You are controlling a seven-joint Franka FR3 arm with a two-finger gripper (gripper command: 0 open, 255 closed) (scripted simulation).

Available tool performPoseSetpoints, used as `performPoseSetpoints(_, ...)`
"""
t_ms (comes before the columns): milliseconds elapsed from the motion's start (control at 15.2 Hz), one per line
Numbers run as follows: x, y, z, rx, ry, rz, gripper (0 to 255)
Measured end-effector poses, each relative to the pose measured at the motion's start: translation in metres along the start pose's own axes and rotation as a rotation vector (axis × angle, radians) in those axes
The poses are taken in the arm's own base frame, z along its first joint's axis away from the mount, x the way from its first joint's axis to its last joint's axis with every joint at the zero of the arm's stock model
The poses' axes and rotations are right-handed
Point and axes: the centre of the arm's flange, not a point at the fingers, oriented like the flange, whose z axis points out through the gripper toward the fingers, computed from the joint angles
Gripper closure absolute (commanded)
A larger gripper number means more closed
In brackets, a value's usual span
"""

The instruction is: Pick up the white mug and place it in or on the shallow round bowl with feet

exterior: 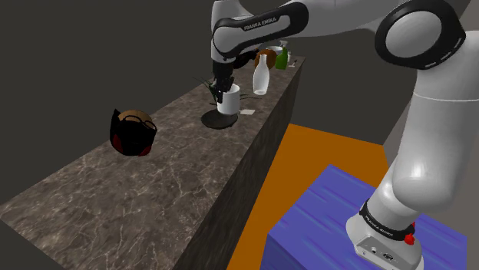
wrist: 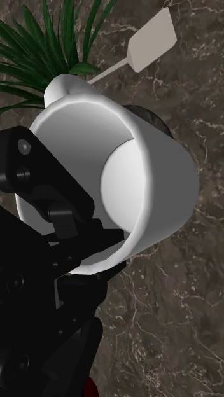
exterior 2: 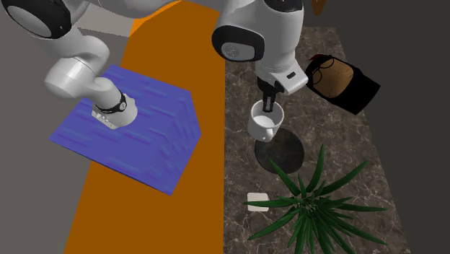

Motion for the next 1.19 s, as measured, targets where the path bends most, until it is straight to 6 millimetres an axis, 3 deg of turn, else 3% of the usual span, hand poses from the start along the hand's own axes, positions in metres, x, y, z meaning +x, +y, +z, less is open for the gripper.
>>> performPoseSetpoints(462,0.081,0.041,0.003,0.0,-0.001,0.0,255)
performPoseSetpoints(1188,0.08,0.045,0.052,0.0,-0.001,-0.001,255)
